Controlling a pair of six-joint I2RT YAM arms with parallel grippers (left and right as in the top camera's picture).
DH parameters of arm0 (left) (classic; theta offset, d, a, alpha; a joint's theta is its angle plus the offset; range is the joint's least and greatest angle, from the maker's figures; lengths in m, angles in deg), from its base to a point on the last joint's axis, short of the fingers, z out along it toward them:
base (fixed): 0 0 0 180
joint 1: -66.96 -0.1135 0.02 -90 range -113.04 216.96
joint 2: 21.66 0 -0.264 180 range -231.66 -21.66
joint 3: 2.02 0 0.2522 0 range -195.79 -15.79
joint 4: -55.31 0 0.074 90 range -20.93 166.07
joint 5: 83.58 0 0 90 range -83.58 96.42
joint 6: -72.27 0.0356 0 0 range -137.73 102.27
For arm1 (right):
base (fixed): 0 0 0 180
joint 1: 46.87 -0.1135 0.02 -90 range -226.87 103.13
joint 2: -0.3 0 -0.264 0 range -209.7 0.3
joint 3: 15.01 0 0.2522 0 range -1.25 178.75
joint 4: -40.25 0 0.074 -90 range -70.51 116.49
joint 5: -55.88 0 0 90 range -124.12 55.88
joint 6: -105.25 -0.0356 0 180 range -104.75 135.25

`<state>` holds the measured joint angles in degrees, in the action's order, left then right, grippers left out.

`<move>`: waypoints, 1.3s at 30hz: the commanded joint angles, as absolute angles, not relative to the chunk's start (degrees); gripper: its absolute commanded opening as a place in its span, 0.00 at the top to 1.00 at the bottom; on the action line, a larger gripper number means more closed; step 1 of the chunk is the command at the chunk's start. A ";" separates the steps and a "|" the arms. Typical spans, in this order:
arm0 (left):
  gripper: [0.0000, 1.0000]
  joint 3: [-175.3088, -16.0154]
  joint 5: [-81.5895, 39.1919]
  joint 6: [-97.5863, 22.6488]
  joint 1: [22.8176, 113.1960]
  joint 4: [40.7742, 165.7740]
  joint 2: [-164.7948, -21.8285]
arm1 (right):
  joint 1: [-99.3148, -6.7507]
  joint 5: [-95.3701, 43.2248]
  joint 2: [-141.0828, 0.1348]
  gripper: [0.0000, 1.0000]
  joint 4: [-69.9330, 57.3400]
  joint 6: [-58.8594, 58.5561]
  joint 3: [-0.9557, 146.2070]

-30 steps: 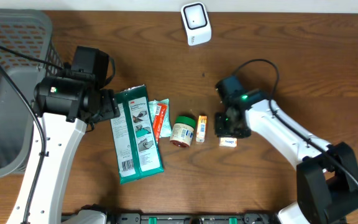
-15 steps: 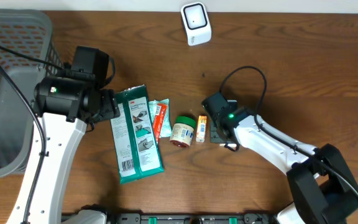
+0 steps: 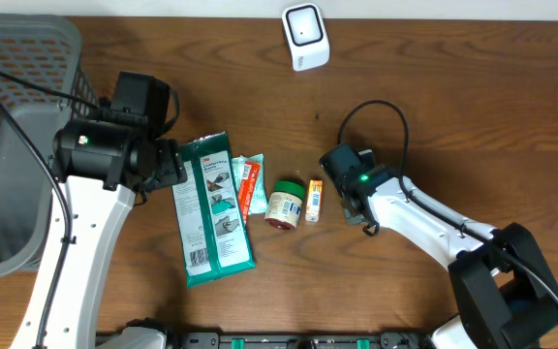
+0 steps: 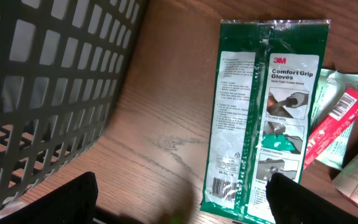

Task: Scan the item barcode
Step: 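Lift the orange tissue pack off the table with the right gripper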

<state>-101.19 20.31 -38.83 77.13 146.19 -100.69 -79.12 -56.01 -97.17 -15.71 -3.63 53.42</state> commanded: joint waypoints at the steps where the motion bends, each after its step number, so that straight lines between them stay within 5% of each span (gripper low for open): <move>1: 0.13 -101.30 21.07 -38.53 77.00 146.39 -100.69 | -79.08 -47.59 -97.85 0.73 -15.77 -3.85 54.19; 24: 0.12 -101.30 21.07 -38.53 77.00 146.39 -100.69 | -79.12 -52.90 -97.78 0.62 -21.26 -14.03 56.07; 35: 0.12 -101.30 21.07 -38.55 77.00 146.39 -100.69 | -79.21 -53.16 -97.87 0.73 -15.07 -19.01 47.59; 39: 0.12 -101.30 21.07 -38.55 77.00 146.39 -100.69 | -79.03 -53.45 -97.83 0.85 -13.83 -17.81 46.78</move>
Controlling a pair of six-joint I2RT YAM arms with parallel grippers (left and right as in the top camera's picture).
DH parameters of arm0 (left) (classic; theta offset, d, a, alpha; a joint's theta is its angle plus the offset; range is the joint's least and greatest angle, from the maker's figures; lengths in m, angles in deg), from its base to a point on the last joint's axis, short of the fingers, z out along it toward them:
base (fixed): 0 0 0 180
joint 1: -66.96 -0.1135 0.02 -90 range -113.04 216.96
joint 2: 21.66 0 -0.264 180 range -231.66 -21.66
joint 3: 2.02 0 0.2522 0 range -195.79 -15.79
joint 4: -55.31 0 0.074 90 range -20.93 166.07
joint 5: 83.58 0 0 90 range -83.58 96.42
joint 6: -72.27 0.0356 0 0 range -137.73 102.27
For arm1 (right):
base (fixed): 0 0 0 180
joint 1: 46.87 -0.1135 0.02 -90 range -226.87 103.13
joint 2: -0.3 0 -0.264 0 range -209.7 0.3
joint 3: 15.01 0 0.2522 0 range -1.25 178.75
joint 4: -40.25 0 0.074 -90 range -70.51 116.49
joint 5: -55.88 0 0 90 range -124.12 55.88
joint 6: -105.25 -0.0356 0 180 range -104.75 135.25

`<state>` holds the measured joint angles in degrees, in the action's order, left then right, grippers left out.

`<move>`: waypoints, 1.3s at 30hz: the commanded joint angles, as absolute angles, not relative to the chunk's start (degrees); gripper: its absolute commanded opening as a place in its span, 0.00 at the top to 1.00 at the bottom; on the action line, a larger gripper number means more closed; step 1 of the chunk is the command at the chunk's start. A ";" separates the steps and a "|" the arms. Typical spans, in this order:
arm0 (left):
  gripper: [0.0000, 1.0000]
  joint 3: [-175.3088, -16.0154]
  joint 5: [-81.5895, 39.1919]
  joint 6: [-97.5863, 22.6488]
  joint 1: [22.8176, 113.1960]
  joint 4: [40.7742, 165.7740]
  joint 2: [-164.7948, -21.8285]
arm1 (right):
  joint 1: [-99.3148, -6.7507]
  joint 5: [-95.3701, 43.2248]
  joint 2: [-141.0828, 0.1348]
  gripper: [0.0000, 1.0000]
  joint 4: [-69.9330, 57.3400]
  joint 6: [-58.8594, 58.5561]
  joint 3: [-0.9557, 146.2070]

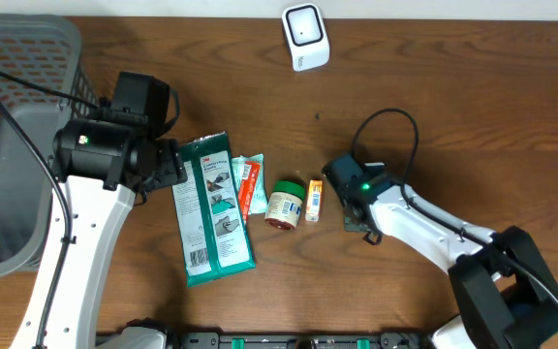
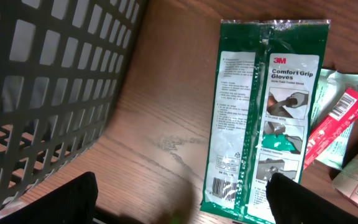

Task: Scan the item barcode
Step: 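Lift the orange tissue pack off the table with the right gripper, then carry the orange pack up to the white scanner at the back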

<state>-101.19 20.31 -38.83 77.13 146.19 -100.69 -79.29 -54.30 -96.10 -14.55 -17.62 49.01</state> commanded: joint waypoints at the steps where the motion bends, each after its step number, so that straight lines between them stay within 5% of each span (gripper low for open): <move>1: 0.13 -101.30 21.07 -38.55 77.00 146.39 -100.69 | -79.05 -52.86 -97.67 0.95 -14.35 -16.72 47.54; 8: 0.13 -101.28 21.05 -38.53 77.00 146.39 -100.69 | -79.71 -51.22 -95.18 0.99 -30.59 -10.64 63.96; 14: 0.12 -101.28 21.05 -38.55 77.00 146.39 -100.69 | -77.28 -31.29 -91.29 0.99 -38.50 -2.84 78.69; 39: 0.12 -101.28 21.07 -38.53 77.00 146.39 -100.69 | -65.35 -6.87 -85.59 0.99 -39.14 2.47 79.81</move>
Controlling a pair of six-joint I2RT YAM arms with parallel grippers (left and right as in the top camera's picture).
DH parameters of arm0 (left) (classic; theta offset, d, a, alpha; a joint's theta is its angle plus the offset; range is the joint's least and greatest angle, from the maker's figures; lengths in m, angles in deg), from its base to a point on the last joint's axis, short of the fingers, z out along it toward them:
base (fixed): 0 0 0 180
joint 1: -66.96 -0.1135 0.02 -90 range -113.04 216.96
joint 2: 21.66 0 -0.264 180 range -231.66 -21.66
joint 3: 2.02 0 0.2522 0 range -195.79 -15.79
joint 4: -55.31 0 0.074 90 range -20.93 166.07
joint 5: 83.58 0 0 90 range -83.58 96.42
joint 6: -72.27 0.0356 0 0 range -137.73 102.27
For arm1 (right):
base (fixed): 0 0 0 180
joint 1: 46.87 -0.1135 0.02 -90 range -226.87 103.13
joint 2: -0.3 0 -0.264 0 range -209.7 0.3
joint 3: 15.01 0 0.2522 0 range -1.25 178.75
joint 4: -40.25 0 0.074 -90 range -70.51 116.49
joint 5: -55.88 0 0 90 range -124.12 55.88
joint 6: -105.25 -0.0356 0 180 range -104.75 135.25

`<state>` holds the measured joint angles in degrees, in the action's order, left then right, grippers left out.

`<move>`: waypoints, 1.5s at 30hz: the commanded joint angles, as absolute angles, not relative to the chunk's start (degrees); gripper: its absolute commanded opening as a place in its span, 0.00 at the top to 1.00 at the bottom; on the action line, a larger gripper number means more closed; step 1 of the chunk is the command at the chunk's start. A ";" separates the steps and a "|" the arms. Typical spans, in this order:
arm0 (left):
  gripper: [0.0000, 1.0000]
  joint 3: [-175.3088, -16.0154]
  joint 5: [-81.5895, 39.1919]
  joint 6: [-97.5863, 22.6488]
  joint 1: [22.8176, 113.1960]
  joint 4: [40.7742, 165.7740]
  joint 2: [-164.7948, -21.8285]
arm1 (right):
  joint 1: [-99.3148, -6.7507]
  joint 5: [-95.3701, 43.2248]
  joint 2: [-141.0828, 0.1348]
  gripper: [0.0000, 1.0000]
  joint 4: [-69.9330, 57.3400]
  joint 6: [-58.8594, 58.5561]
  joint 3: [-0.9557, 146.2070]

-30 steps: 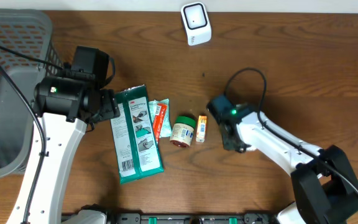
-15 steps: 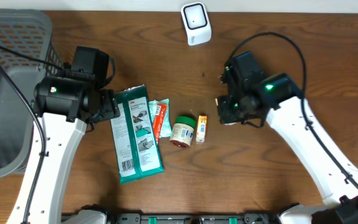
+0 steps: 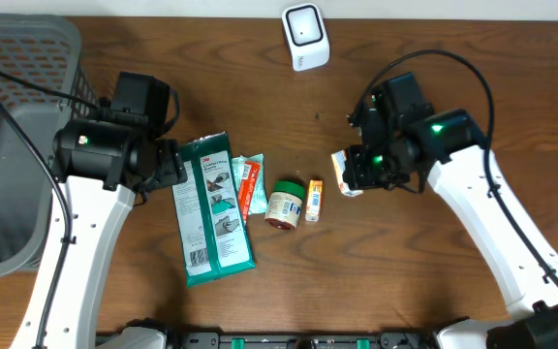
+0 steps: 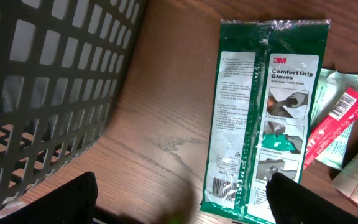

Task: Scan the item barcode
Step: 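Carry the orange pack up to the white scanner at the back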

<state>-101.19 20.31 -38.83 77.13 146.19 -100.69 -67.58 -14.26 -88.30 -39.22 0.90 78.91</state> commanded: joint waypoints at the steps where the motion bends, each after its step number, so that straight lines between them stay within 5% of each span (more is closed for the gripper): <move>1: 0.12 -101.30 21.07 -38.53 77.00 146.39 -100.69 | -64.65 -5.04 -85.09 0.99 -39.33 2.49 79.83; 16: 0.12 -101.28 21.05 -38.55 77.00 146.39 -100.69 | -60.23 -2.19 -80.82 0.99 -47.07 3.59 86.76; 29: 0.12 -101.28 21.05 -38.53 77.00 146.39 -100.69 | -60.23 -8.16 -99.36 0.99 -70.79 1.55 140.72; 34: 0.12 -101.28 21.07 -38.53 77.00 146.39 -100.69 | -60.26 -4.47 -108.52 0.99 -68.01 0.11 153.24; 45: 0.12 -101.28 21.07 -38.55 77.00 146.39 -100.69 | -60.17 2.83 -123.36 0.99 -43.18 -7.30 153.77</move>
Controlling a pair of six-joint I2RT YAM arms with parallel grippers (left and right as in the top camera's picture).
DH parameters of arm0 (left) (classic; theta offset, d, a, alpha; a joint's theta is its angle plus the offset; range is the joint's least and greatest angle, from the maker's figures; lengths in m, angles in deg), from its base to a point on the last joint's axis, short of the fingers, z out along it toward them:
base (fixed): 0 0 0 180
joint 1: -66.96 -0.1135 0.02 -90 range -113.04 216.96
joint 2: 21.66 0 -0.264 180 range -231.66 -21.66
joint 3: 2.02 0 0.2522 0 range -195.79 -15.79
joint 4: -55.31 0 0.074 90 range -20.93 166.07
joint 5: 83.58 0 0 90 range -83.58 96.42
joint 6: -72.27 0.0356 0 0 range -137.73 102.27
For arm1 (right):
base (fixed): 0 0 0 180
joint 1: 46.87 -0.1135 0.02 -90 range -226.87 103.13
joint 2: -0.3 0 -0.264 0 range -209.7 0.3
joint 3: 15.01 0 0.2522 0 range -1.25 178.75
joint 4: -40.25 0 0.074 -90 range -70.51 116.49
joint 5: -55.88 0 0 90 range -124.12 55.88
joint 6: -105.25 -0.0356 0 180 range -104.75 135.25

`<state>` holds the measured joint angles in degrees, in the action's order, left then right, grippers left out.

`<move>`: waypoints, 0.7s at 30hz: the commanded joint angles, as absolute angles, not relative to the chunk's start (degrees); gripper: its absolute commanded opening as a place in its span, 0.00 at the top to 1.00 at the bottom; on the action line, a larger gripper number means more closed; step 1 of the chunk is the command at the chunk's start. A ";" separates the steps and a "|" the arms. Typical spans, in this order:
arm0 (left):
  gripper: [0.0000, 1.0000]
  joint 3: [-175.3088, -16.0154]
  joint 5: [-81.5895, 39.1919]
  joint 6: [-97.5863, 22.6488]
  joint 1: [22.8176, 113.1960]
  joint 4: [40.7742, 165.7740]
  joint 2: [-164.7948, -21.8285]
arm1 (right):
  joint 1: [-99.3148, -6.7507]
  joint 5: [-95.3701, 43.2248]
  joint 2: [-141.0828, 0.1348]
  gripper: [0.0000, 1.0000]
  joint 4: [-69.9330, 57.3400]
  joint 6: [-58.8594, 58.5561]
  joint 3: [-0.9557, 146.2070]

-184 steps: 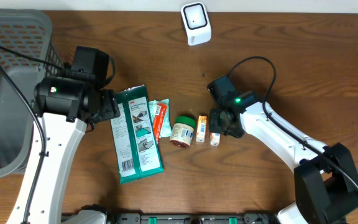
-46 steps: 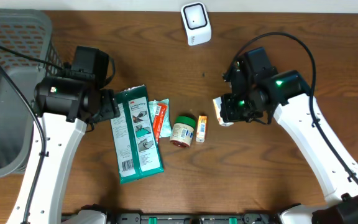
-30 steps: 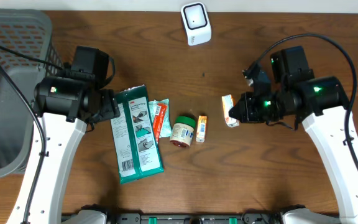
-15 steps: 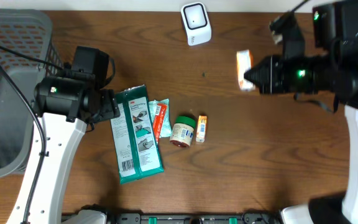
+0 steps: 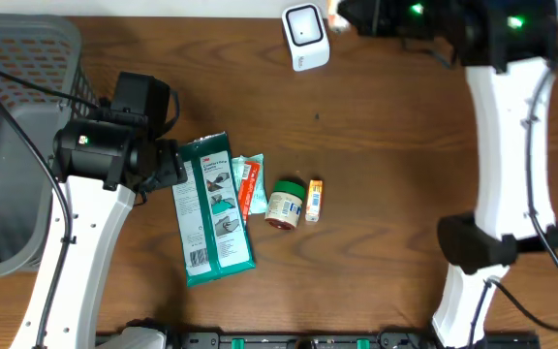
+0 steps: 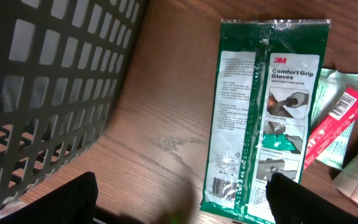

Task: Scan the item barcode
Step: 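Carry the orange pack up to the white scanner at the back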

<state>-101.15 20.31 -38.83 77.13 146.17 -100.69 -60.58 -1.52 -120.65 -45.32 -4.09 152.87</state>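
Note:
The white barcode scanner (image 5: 305,37) stands at the table's far edge. My right gripper (image 5: 342,15) is raised at the top edge of the overhead view, just right of the scanner, shut on a small white box (image 5: 333,13) of which only a sliver shows. My left gripper (image 6: 179,214) hovers open over bare wood between the basket and the green glove package (image 6: 263,118), nothing between its fingers (image 6: 73,199). The package's barcode faces up at its near corner.
A grey mesh basket (image 5: 13,116) fills the left side. Right of the glove package (image 5: 216,208) lie a green-and-red packet (image 5: 248,184), a green-lidded jar (image 5: 285,204) and a small yellow box (image 5: 314,200). The right arm's white links run down the right side.
My right gripper has gone from mid-table, right of the yellow box, up to the far edge beside the scanner, the small white box still in it. The left arm has not moved.
At first my right gripper was low on the table just right of the yellow box, and it stayed there a moment later. Then it was raised with a small white box in its fingers. Now it holds that box next to the scanner. The left gripper stayed open throughout.

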 commanded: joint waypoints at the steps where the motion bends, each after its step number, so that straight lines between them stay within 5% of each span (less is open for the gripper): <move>1: 0.12 -101.30 21.07 -38.55 77.00 146.39 -100.69 | -60.04 3.82 -124.76 0.99 -41.34 -7.52 153.77; 21: 0.12 -101.28 21.05 -38.53 77.00 146.39 -100.69 | -57.70 7.88 -152.84 0.99 -0.73 -29.59 153.77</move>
